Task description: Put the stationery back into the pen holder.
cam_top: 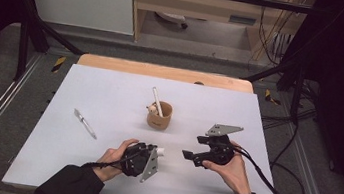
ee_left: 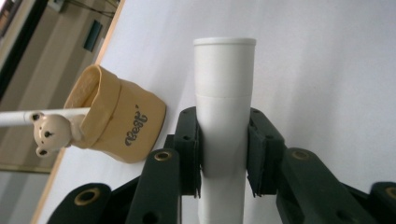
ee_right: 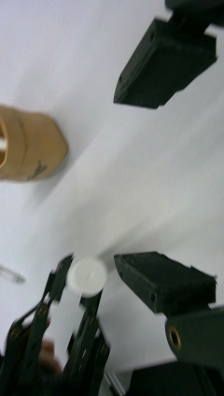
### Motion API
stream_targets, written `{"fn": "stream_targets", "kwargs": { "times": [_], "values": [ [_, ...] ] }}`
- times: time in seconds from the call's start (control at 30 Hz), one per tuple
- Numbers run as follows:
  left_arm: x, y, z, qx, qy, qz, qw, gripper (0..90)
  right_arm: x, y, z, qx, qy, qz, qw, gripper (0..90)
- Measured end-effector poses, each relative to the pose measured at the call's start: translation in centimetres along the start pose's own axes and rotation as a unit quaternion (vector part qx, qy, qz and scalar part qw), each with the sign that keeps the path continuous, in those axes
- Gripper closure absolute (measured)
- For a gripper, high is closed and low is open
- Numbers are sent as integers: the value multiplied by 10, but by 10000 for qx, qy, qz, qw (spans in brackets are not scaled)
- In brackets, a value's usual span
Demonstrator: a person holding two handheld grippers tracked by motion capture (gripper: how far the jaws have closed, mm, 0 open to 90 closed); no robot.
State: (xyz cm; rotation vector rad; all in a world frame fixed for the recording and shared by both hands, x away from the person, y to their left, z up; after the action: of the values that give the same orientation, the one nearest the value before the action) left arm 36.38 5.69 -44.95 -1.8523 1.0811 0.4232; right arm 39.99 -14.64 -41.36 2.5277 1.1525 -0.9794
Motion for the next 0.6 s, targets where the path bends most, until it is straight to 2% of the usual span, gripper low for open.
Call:
{"fn": "stream_targets", "kwargs": {
  "times": [0.1, 0.2, 0.33, 0.43, 0.53, 0.6],
  "values": [
    [0, -3, 1, -316, 40, 84, 9995, 685, 4, 10, 10, -5, -22, 276, 9996, 110],
    [-1, -6, 2, -608, 60, 151, 9980, 685, 7, 18, 20, 18, -36, 416, 9991, 73],
    [-1, -13, 3, -1079, 91, 226, 9939, 685, 9, 26, 32, 77, -50, 592, 9982, 33],
    [-2, -19, 4, -1494, 131, 303, 9882, 685, 9, 32, 38, 128, -51, 694, 9975, 13],
    [-4, -25, 5, -1918, 175, 365, 9806, 685, 8, 37, 45, 208, -29, 772, 9968, 7],
    [-4, -28, 5, -2234, 245, 433, 9735, 685, 6, 40, 49, 280, 41, 835, 9961, 7]
  ]
}}
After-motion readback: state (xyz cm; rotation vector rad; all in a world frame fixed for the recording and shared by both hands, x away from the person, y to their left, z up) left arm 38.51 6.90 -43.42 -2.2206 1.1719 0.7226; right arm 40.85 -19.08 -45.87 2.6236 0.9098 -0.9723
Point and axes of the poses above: each handheld gripper's, and its own axes: x roughly forward along the jaws, z roughly out of its underside, y roughly to its right, the point moved 5 cm from there along x, roughly forward along the jaws, and after that the axes turned 6 degrees about z, right-handed, at the moved point
